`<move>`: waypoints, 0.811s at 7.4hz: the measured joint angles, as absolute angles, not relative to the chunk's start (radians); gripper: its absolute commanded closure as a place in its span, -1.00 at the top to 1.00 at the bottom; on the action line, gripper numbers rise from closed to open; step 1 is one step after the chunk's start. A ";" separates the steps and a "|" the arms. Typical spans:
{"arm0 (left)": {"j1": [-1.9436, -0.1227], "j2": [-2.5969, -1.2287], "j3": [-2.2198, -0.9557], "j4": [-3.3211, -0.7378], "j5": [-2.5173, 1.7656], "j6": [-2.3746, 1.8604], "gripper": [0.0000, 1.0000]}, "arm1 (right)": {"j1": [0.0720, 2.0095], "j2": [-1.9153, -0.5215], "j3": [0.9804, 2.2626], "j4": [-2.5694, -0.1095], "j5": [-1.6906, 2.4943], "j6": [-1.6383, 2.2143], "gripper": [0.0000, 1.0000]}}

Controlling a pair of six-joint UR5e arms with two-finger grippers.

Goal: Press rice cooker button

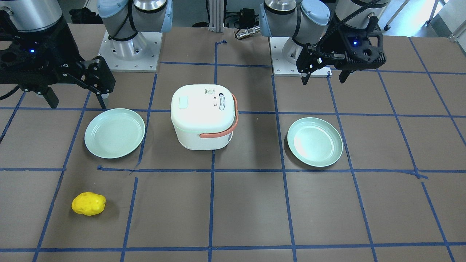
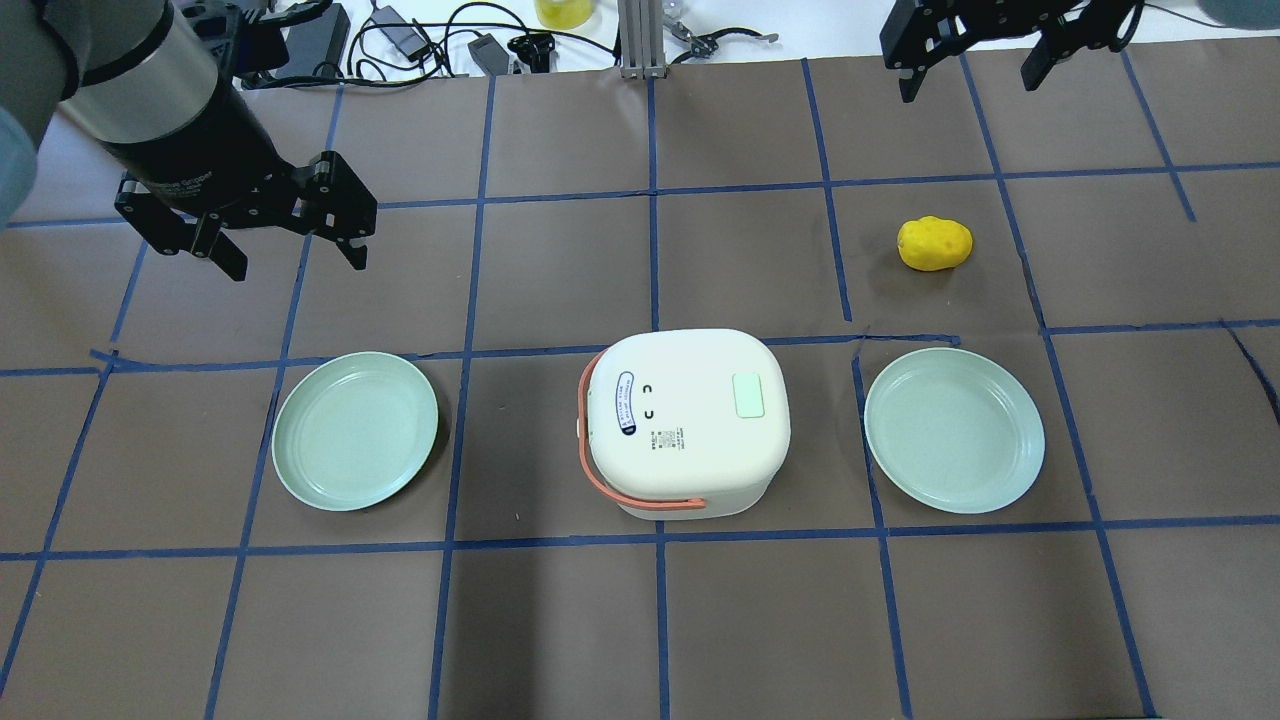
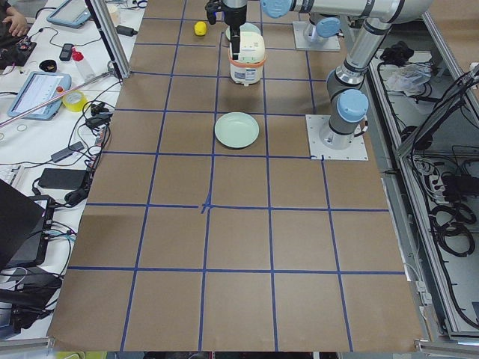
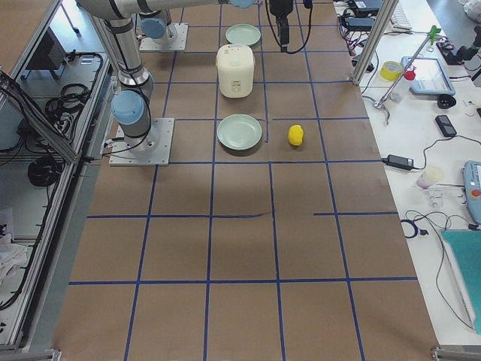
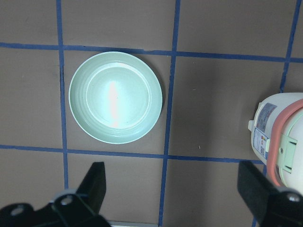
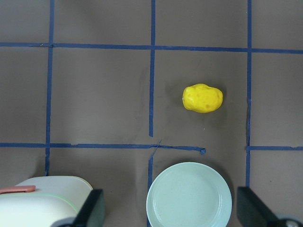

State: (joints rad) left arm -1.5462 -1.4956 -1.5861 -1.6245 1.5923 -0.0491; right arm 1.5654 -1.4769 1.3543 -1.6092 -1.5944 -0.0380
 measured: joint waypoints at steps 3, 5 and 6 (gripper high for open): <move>-1.546 -1.496 -1.586 -1.624 1.592 -0.049 1.00 | 1.566 -1.479 1.354 -1.601 -1.591 -0.038 1.00; -1.546 -1.496 -1.586 -1.625 1.592 -0.049 1.00 | 1.566 -1.479 1.354 -1.598 -1.590 -0.038 1.00; -1.546 -1.496 -1.586 -1.624 1.592 -0.049 1.00 | 1.566 -1.479 1.355 -1.597 -1.589 -0.038 1.00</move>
State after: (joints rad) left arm -1.5463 -1.4956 -1.5861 -1.6245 1.5923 -0.0491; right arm 1.5662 -1.4787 1.3550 -1.5972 -1.5894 -0.0382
